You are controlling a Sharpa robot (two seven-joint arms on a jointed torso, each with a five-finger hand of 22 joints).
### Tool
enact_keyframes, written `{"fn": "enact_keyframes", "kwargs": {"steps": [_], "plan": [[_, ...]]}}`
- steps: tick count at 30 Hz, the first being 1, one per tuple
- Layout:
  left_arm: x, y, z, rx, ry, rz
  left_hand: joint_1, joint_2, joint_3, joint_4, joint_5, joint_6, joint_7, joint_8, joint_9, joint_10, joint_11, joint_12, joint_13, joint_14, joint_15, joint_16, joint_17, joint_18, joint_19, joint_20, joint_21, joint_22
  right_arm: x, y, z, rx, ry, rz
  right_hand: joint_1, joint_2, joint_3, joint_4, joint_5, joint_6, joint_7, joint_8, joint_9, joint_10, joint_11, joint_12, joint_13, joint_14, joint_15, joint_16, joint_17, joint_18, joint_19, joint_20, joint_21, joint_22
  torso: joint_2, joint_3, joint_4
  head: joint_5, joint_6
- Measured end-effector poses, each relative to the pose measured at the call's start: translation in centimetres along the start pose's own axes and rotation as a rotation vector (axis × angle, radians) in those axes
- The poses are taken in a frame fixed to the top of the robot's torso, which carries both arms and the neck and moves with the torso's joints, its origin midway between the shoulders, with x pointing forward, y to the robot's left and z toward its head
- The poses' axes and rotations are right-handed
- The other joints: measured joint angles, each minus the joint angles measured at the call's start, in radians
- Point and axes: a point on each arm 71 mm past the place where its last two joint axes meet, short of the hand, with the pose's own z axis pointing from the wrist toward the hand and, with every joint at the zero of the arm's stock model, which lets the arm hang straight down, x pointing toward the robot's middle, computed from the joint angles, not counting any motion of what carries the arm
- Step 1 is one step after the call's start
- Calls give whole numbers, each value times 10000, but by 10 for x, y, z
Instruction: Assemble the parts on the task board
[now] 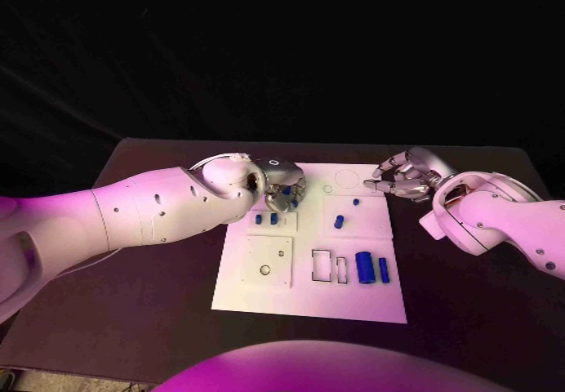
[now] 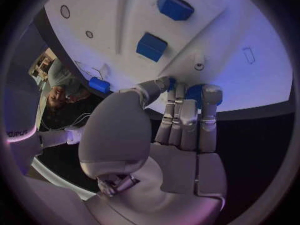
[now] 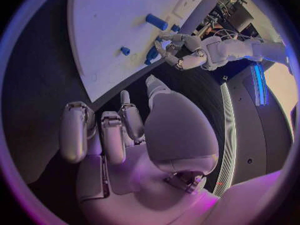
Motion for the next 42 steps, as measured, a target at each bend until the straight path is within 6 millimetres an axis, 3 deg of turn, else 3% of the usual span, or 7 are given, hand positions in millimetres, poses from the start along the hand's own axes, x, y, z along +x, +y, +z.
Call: {"fn": "enact_keyframes", "kwargs": {"steps": [7,8,9,12,15,32,42], "plan": [[1,1,-1,8,-74,-18,13,21,67,-68,37,321,3,-41,84,552,-62,-492,-28,376,-8,288,376,1,171,-88,520,0,0,0,0,-1,2,0,0,0,0,0,0,0,0,0,-1,0,0,0,0,0,0,0,0,0,0,0,0,-1,-5,2,0,10,-1],[1,1,-1,13,-98,-28,28,36,93,-94,80,366,0,-76,103,667,-56,-605,-40,488,-8,355,460,-13,246,-86,672,0,0,0,0,0,2,0,0,0,0,0,0,0,0,0,-1,0,0,0,0,0,0,0,0,0,0,0,0,-1,-5,3,0,10,4],[2,1,-2,17,-129,-44,28,37,97,-98,81,401,2,-89,121,755,-70,-678,-52,555,-9,393,516,-153,282,-74,772,-1,0,0,0,1,1,0,0,0,0,0,0,0,0,0,-1,0,0,0,0,0,0,0,0,0,0,0,0,-1,-5,3,0,11,11],[3,3,-5,27,-225,-106,40,49,96,-98,79,441,20,-153,141,879,-58,-936,-62,625,27,432,587,-154,312,-44,956,-1,0,0,0,4,-1,-1,0,0,0,0,0,0,0,0,-1,0,0,0,0,0,0,0,0,0,-22,-23,-37,-1,-6,2,0,12,29],[4,6,-9,9,-339,-207,11,77,95,-98,-89,443,20,-247,158,981,11,-1176,-61,673,76,432,531,-154,308,-48,958,-1,0,0,0,13,-9,-3,0,0,0,0,0,0,0,0,-2,0,0,0,0,0,0,0,0,0,-37,-37,-37,-2,-8,2,0,1,33],[-10,24,-41,-197,-1385,-964,-57,31,94,-97,-188,478,55,-308,170,1121,11,-1468,-60,673,76,432,458,-151,306,-49,958,-2,-2,-3,0,66,-47,-15,0,0,0,0,0,0,0,0,6,0,0,0,0,0,0,0,0,1,-36,-36,-37,-4,-16,3,9,-29,103],[-8,41,-57,-612,-1252,-1290,-110,-22,94,-97,-274,480,57,-416,172,1196,15,-1701,-60,672,76,432,316,-152,269,-13,921,-2,-3,-4,0,86,-61,-20,33,33,0,0,0,0,0,39,5,0,0,0,0,0,0,0,0,0,-36,-36,-37,-5,-15,3,12,5,114]]}}
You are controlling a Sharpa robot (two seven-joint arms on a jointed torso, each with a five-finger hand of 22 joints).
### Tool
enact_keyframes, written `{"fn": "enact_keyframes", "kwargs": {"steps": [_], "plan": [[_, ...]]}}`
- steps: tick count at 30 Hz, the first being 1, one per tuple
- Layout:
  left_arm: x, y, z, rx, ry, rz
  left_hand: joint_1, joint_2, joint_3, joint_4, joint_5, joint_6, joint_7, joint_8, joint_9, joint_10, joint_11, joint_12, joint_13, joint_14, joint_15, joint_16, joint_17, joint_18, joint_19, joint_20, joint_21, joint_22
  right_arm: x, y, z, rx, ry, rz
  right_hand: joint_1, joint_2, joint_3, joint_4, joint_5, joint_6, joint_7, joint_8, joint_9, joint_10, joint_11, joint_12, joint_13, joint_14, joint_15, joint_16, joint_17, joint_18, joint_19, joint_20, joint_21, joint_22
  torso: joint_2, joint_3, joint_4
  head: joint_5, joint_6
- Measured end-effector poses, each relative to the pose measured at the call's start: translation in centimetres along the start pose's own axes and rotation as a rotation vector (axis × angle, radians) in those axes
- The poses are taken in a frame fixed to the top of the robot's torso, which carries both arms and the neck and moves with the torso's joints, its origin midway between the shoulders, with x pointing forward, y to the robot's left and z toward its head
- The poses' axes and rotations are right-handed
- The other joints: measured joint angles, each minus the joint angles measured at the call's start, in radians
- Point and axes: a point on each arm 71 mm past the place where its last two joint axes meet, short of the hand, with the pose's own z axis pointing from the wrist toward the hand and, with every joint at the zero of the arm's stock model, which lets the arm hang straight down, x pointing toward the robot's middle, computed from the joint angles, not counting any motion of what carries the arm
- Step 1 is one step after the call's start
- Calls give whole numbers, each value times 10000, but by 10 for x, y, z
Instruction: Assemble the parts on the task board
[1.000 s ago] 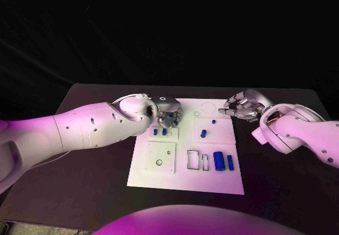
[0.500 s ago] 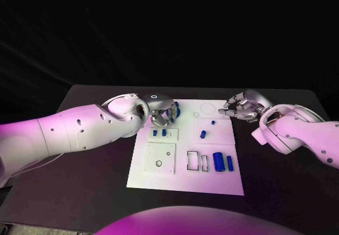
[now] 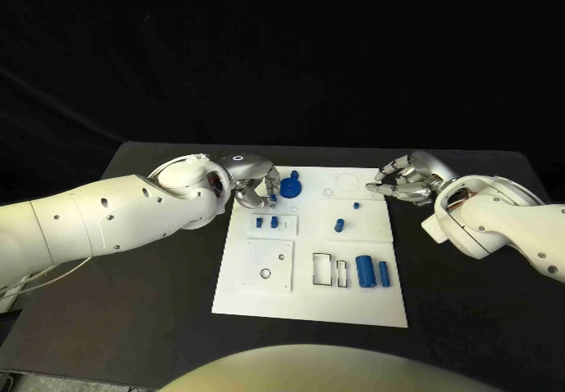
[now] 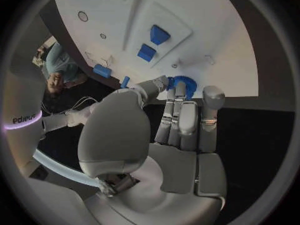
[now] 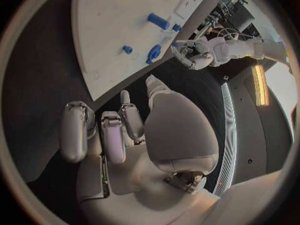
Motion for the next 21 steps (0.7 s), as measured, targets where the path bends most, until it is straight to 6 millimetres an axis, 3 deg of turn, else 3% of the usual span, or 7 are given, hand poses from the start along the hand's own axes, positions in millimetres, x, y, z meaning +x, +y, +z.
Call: {"fn": "enact_keyframes", "kwargs": {"steps": [9,21], "plan": [[1,8,-3,-224,218,-190,0,0,0,0,0,0,0,0,0,32,33,-35,1,-38,38,0,-34,1,0,0,0,-1,0,0,0,-4,1,-2,6,6,0,0,0,0,0,0,0,0,0,0,0,0,0,0,0,0,0,0,0,-1,12,-12,-4,68,-1],[9,6,0,-212,521,-358,0,0,0,0,1,-2,-1,-48,-1,32,33,-73,1,-38,37,0,-33,1,0,-1,0,8,1,1,1,-20,2,-7,6,6,0,0,0,0,0,0,-2,0,0,0,0,0,0,0,0,0,0,0,0,4,18,0,-17,163,-61]]}}
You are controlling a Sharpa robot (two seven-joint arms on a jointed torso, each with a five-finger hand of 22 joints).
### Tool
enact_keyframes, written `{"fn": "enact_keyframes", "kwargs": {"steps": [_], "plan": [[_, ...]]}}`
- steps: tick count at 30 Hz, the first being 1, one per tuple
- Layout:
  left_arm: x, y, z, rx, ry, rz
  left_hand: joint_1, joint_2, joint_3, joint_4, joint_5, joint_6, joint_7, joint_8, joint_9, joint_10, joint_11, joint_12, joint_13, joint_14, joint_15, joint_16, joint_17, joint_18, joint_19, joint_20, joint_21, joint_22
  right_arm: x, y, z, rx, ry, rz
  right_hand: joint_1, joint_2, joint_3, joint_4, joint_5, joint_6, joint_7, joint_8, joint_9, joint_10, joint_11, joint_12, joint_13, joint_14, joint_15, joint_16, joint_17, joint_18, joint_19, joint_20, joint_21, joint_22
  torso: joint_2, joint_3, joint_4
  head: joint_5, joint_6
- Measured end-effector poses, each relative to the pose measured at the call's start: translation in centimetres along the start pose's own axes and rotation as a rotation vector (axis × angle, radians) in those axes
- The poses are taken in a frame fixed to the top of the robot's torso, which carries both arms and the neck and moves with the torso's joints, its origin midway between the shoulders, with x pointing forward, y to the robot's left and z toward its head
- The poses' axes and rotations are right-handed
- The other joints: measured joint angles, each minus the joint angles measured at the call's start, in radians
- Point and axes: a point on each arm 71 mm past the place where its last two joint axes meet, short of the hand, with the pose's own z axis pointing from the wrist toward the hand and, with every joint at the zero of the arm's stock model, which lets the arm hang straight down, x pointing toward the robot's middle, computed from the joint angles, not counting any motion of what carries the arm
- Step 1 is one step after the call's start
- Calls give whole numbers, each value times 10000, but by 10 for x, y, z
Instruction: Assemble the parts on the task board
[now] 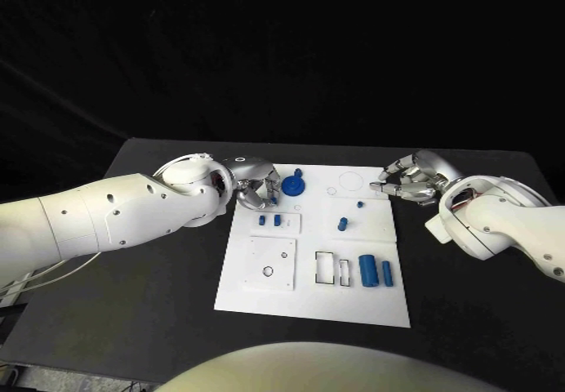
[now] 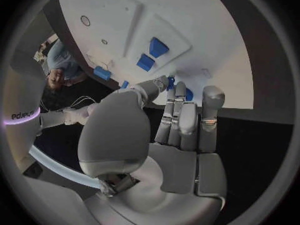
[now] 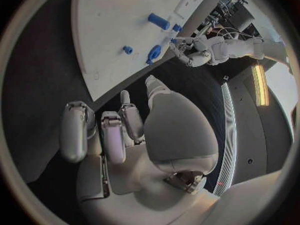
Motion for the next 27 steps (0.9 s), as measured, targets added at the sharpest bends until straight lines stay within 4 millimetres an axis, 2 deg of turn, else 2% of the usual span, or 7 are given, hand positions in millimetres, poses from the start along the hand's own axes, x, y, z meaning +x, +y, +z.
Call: {"fn": "enact_keyframes", "kwargs": {"steps": [27], "plan": [[5,0,6,-160,354,-13,0,0,0,1,2,36,38,-12,-14,71,1,-78,32,0,0,0,-7,2,0,0,0,-2,0,0,0,-7,-12,1,0,0,0,0,0,0,0,0,6,0,0,0,7,0,0,0,0,0,0,0,0,-1,-2,-5,6,-15,-38]]}}
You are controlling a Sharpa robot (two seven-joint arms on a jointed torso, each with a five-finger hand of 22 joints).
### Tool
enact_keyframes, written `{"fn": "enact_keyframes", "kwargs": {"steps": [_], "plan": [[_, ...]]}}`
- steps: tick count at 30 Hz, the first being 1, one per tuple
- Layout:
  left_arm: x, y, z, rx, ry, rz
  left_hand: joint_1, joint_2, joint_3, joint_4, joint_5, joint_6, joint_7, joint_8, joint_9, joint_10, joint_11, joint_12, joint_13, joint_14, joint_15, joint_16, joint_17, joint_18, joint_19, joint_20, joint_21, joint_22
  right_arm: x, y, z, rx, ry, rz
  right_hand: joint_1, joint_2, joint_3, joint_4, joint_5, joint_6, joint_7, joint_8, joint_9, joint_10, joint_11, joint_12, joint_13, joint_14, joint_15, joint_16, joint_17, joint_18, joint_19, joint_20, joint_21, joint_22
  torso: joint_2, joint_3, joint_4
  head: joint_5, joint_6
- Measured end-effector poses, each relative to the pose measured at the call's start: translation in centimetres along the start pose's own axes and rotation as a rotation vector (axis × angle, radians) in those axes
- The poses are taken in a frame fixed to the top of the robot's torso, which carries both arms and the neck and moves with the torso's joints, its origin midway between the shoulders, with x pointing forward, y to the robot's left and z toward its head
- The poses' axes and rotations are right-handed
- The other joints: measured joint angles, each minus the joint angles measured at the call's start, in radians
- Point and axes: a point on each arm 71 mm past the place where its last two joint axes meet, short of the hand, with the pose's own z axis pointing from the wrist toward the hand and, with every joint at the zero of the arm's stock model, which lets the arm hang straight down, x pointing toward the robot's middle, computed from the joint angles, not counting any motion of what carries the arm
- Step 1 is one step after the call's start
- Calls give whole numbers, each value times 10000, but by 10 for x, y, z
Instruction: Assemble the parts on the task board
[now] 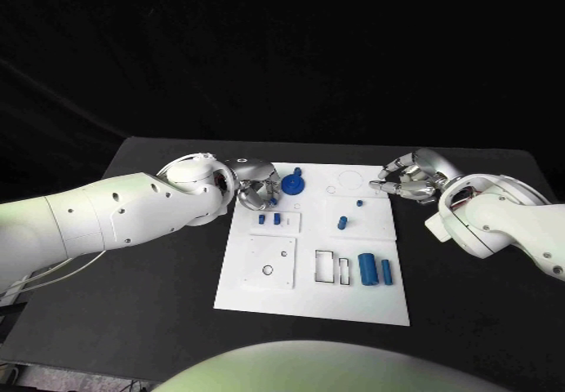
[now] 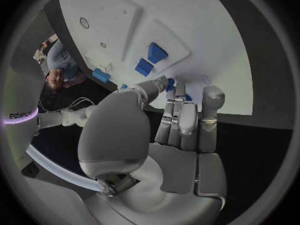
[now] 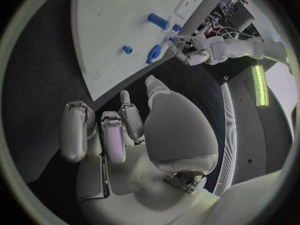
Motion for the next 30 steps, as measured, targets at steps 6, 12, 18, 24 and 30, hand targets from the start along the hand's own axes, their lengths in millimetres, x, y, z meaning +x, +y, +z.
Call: {"fn": "enact_keyframes", "kwargs": {"steps": [6,12,18,24,30], "plan": [[2,-2,2,24,26,-15,0,0,0,0,0,39,-38,-2,19,72,-1,-10,14,0,0,0,7,0,0,0,0,-1,0,0,0,-4,2,2,0,0,0,0,0,0,0,0,-1,0,0,0,-1,0,0,0,0,0,0,0,0,0,3,-3,0,-9,-9],[3,-2,2,26,46,-28,1,0,0,0,1,39,-37,-26,19,71,-1,-97,23,0,0,0,-21,0,-25,25,0,-1,0,0,0,2,0,1,0,0,0,0,0,0,0,0,-1,0,0,0,-1,0,0,0,0,0,0,0,-47,-1,-1,-1,0,-11,-13],[5,-2,1,14,152,-35,1,1,-28,28,1,-187,28,-317,-65,-21,91,-443,35,-127,126,-39,-171,1,-92,92,0,-2,0,0,0,4,0,0,0,0,0,0,0,0,0,0,-2,0,0,0,-2,0,0,0,0,0,0,0,-47,-2,-5,1,0,-15,-12],[5,-1,0,-5,232,-39,-13,-94,-28,28,1,-380,15,-473,-111,-81,150,-608,61,-180,180,-39,-276,0,-127,126,-8,-3,0,0,0,5,-2,0,0,0,0,0,0,0,0,0,-3,0,0,0,-2,0,0,0,0,0,0,0,-47,-3,-5,2,0,-15,-12],[5,0,0,-20,254,-41,-105,-185,-70,69,1,-865,-115,-774,-239,-392,341,-862,120,-519,359,-178,-689,0,-270,269,-172,-3,0,0,0,6,-4,0,0,0,0,0,0,0,0,0,-4,0,0,0,-3,0,0,0,0,0,0,0,-47,-3,-6,3,3,-15,-12]]}}
